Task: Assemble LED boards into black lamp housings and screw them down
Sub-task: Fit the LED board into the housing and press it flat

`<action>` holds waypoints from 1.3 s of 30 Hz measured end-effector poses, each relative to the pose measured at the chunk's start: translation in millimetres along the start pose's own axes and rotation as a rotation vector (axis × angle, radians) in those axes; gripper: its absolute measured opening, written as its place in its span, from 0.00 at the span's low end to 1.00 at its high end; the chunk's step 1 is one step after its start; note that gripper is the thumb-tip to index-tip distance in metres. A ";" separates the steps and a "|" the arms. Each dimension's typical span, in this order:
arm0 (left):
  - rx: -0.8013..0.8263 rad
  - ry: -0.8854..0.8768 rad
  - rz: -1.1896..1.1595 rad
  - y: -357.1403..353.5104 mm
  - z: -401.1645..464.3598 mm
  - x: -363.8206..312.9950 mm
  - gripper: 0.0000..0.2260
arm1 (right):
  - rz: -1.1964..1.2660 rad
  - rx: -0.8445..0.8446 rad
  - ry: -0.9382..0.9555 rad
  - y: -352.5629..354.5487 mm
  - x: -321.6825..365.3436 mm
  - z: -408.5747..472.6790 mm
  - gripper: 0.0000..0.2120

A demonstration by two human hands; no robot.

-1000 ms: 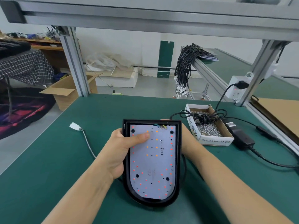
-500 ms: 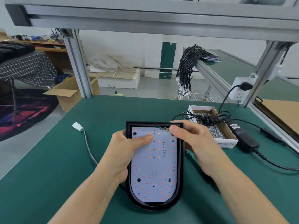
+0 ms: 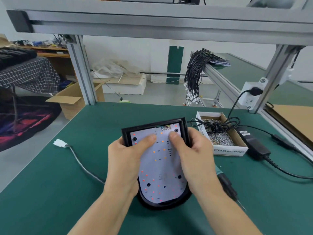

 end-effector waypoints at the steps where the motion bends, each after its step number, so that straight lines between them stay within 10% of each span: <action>1: -0.003 0.001 0.002 0.4 1.2 -0.7 0.05 | 0.001 -0.025 0.027 -1.7 -0.8 -1.2 0.11; 8: 0.012 -0.044 -0.022 1.9 3.4 -1.3 0.07 | 0.082 -0.015 0.070 -5.0 -8.2 -7.6 0.09; 11: 0.045 -0.176 0.053 9.9 1.6 -2.6 0.11 | 0.256 0.337 0.065 10.4 -8.0 -5.1 0.07; 15: 0.274 -0.293 0.181 22.2 -2.4 -6.9 0.16 | 0.579 0.621 -0.428 35.0 -9.4 11.6 0.30; 19: 0.440 -0.260 0.258 16.6 -0.3 -10.8 0.19 | 0.244 0.643 -0.798 18.9 -26.4 22.6 0.30; 25: 0.569 -0.110 0.286 14.4 4.8 -16.9 0.25 | 0.608 0.446 -0.585 4.2 -7.1 57.0 0.09; 29: 0.765 -0.085 0.284 7.5 4.2 -23.0 0.22 | 0.440 0.532 -0.464 -9.8 -0.3 63.8 0.17; 39: 0.660 -0.125 0.184 10.2 19.8 -8.7 0.15 | 0.515 0.388 -0.360 -15.1 -1.4 55.5 0.11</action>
Point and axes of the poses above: each hand's wrist, its own z-axis towards the middle knuckle, its own y-axis out of the back of the hand, x = y × z, the point moved 2 cm from there along z, towards the middle knuckle, and after that the axes turned 5 degrees about x, right-handed, at the moved point
